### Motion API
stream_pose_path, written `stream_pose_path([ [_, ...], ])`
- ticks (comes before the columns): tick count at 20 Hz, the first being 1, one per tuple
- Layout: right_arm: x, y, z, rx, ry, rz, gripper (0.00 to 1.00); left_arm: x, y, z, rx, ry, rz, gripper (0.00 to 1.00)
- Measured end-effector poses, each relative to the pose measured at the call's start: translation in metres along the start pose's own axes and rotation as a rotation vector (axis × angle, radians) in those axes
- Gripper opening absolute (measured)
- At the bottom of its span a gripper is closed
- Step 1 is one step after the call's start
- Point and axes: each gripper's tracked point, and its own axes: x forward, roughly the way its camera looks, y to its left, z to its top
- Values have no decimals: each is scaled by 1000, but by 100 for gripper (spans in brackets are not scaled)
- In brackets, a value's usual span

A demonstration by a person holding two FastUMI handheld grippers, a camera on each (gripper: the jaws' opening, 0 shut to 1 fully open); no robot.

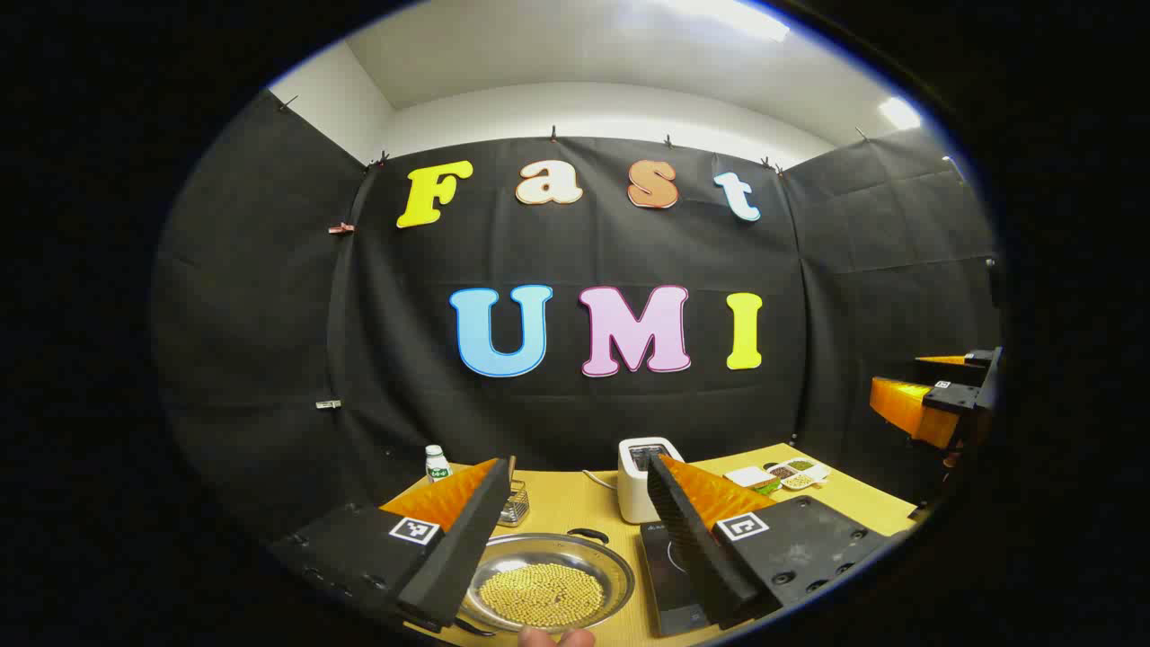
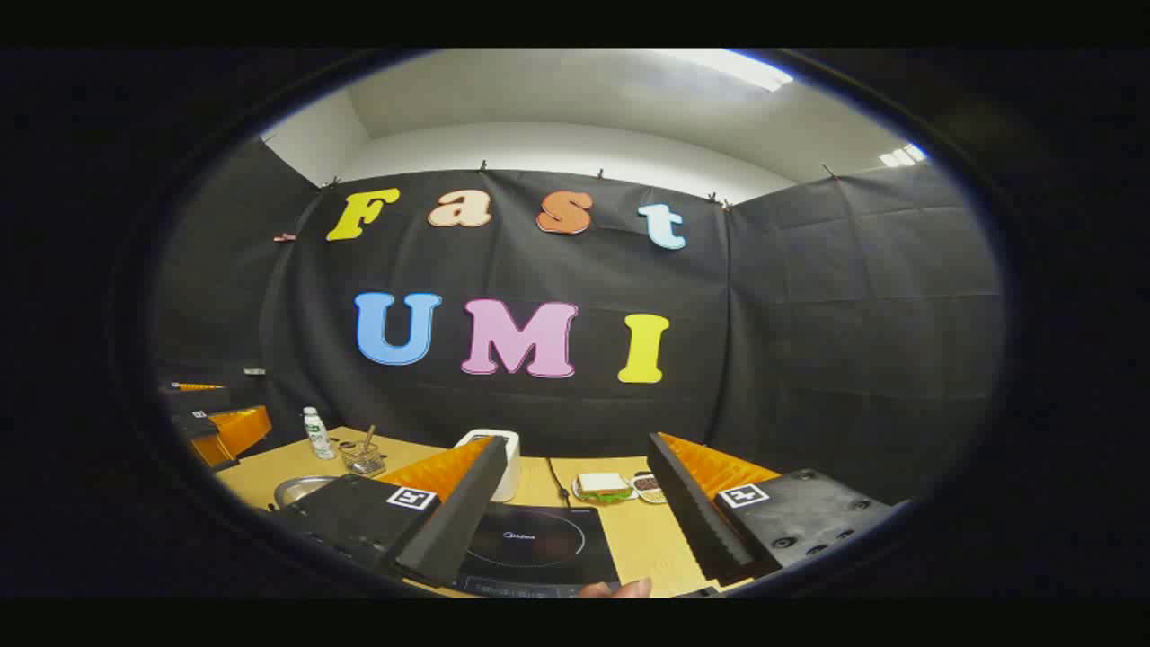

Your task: First push the handle of the pot to place it horizontally, then grasp the pot with both hands and set it on the induction cooktop.

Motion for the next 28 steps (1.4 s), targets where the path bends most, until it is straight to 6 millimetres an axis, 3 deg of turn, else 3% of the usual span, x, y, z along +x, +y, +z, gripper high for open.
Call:
stream_pose_path([
  [11, -4, 3, 2, -16, -6, 4, 98, 0, 2, -1, -9, -1, -1, 96],
  [28, 11, 0, -3, -28, 2, 13, 98, 10, 0, 3, -8, -5, -1, 96],
])
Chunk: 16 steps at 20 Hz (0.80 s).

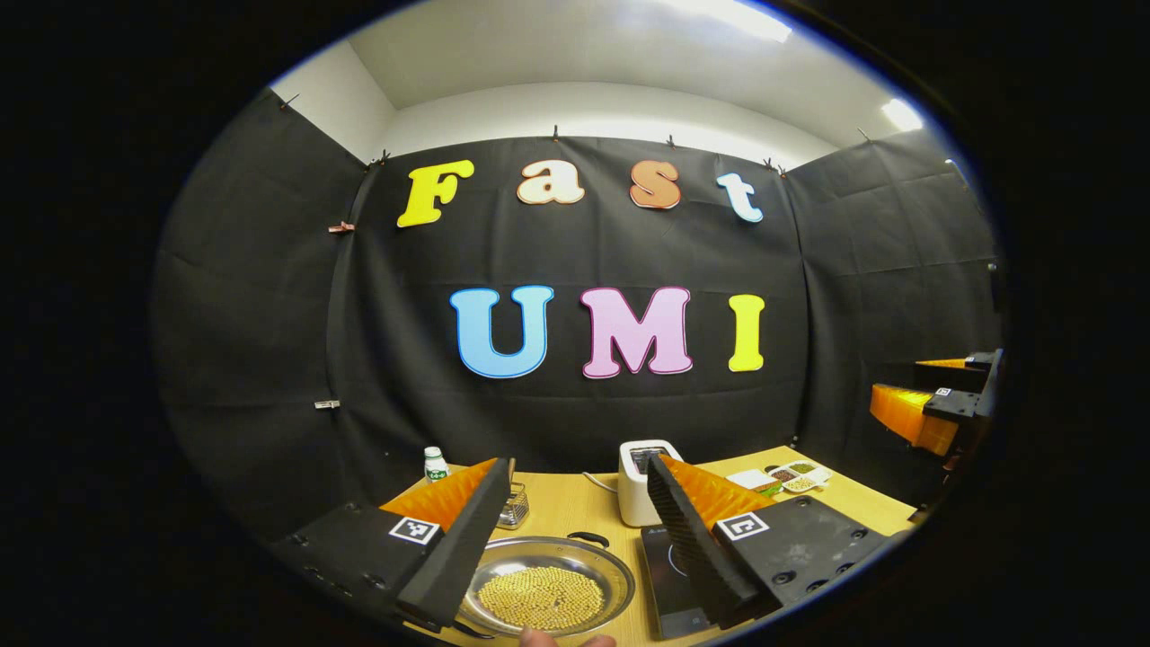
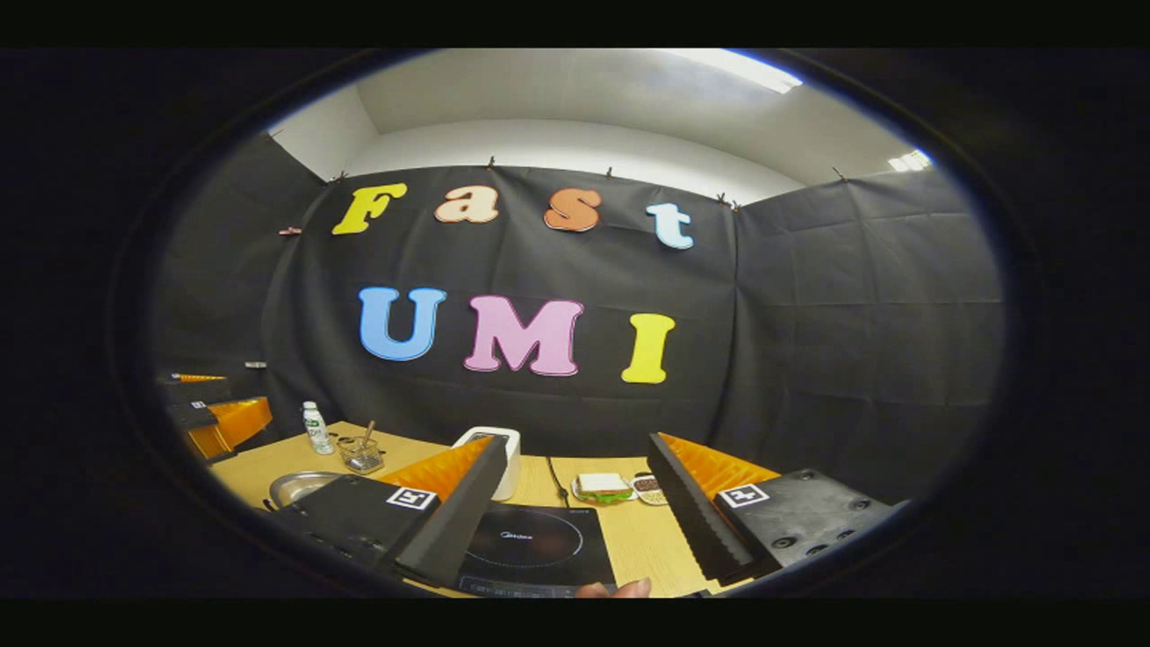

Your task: First push the handle of the pot to place it horizontally, then grasp the pot with both hands and set it on the induction cooktop.

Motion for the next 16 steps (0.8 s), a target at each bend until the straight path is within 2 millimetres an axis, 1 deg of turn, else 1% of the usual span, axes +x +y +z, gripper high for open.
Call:
stream_pose_path([
  [2, 2, -2, 0, 0, 1, 1, 98, 0, -4, 2, 1, 2, -16, 91],
  [5, 1, -4, -2, -11, 2, 0, 98, -1, -14, 1, 19, 14, -54, 47],
  [7, 1, -7, -5, -12, 8, 1, 96, -3, -8, -1, 66, 34, -33, 18],
  [8, 0, -8, -6, -12, 10, 1, 96, -6, -8, -3, 75, 49, -32, 10],
  [9, 1, -10, -6, -12, 11, -1, 98, -4, -17, -12, 71, 75, -46, 5],
  [10, 0, -11, -6, -14, 10, -1, 98, -5, -23, -23, 64, 118, -62, 5],
  [13, -1, -11, -10, -16, 16, 0, 96, -14, -30, -63, 48, 268, -111, 5],
  [14, -1, -10, -11, -16, 20, 4, 96, -17, -32, -74, 48, 308, -121, 6],
  [15, -1, -8, -13, -18, 24, 8, 98, -22, -31, -84, 54, 340, -127, 5],
  [16, -3, -7, -14, -20, 27, 12, 96, -26, -30, -92, 64, 367, -129, 5],
])
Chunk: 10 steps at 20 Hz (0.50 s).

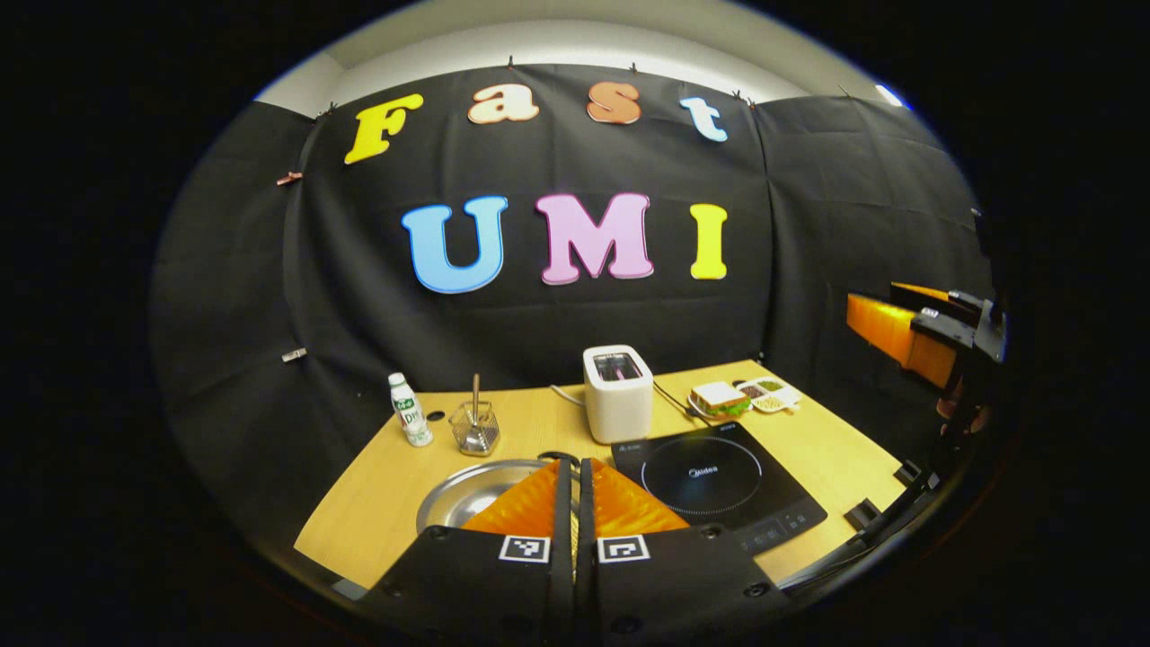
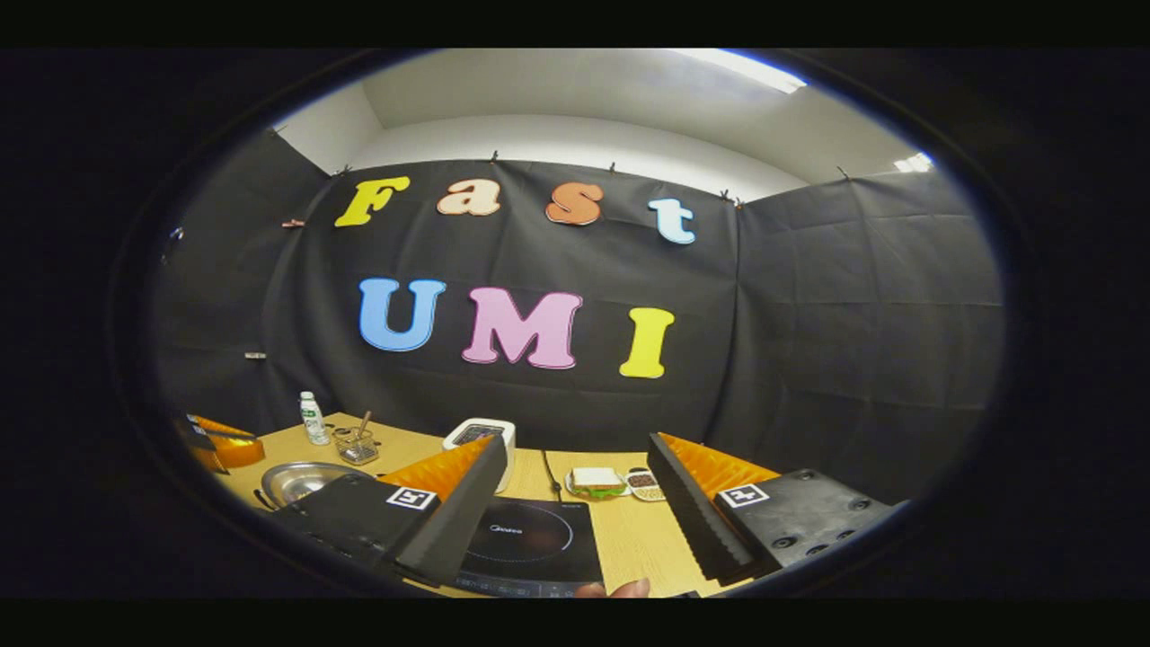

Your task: First push the handle of the pot to place it horizontally, then grasp the pot with both hands and set it on the induction cooktop.

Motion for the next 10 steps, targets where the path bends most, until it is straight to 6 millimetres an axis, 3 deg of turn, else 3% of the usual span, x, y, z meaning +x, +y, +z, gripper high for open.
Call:
stream_pose_path([
  [7, -1, 10, -8, -6, 23, 21, 96, -4, -13, -95, 10, 286, -118, 5],
  [10, -2, 11, -10, -8, 28, 23, 96, -3, -6, -130, 15, 391, -144, 5],
])
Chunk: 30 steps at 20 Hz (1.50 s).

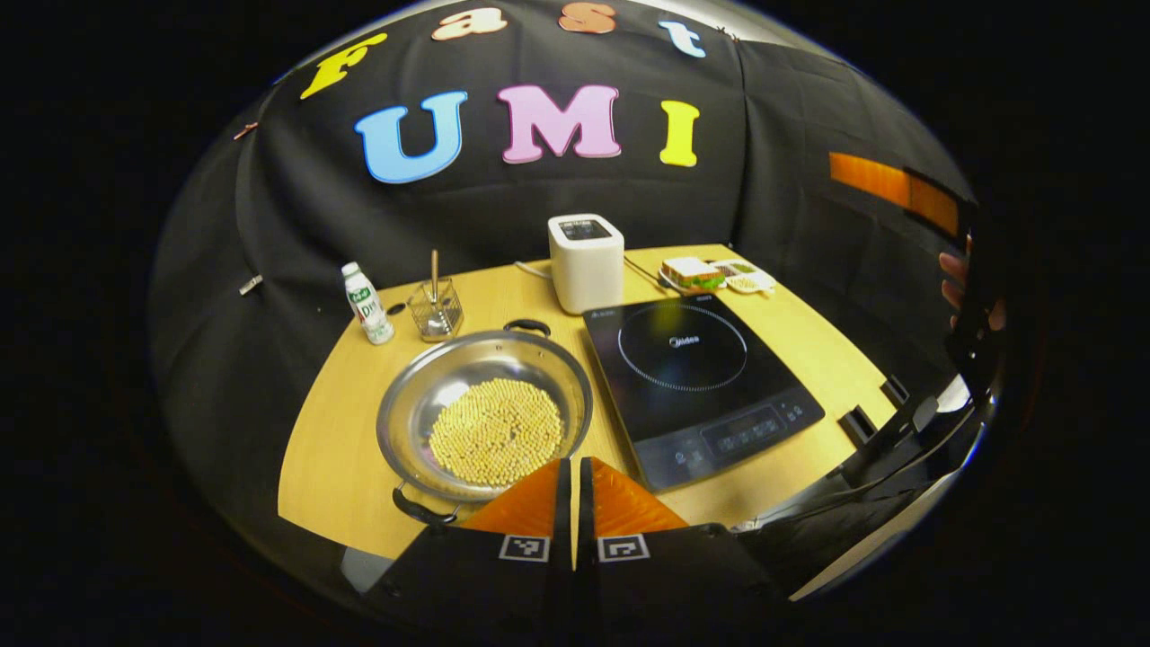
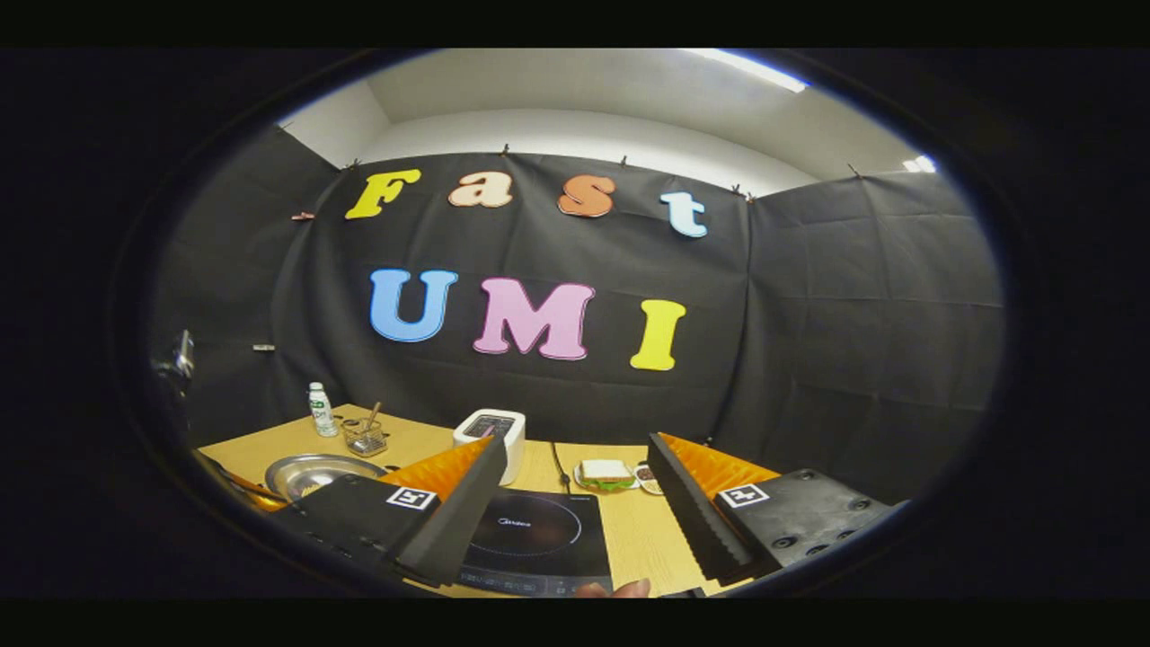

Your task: First push the handle of the pot to place it horizontally, then grasp the pot with both hands and set it on the induction cooktop.

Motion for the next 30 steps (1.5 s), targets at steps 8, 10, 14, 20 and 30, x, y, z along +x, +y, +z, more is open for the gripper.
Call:
stream_pose_path([
  [8, -3, -10, -5, -1, 13, -22, 98, 32, 40, -70, -99, 307, -62, 5],
  [10, -3, -13, -5, 1, 15, -27, 96, 40, 56, -79, -114, 345, -51, 5],
  [14, -4, -21, -9, -3, 23, -42, 98, 52, 72, -84, -127, 402, -91, 5],
  [20, -3, -22, -9, -5, 29, -45, 96, 67, 95, -96, -142, 498, -100, 5],
  [30, 1, -28, -15, -11, 44, -61, 98, 75, 142, -94, -177, 495, -30, 5],
])
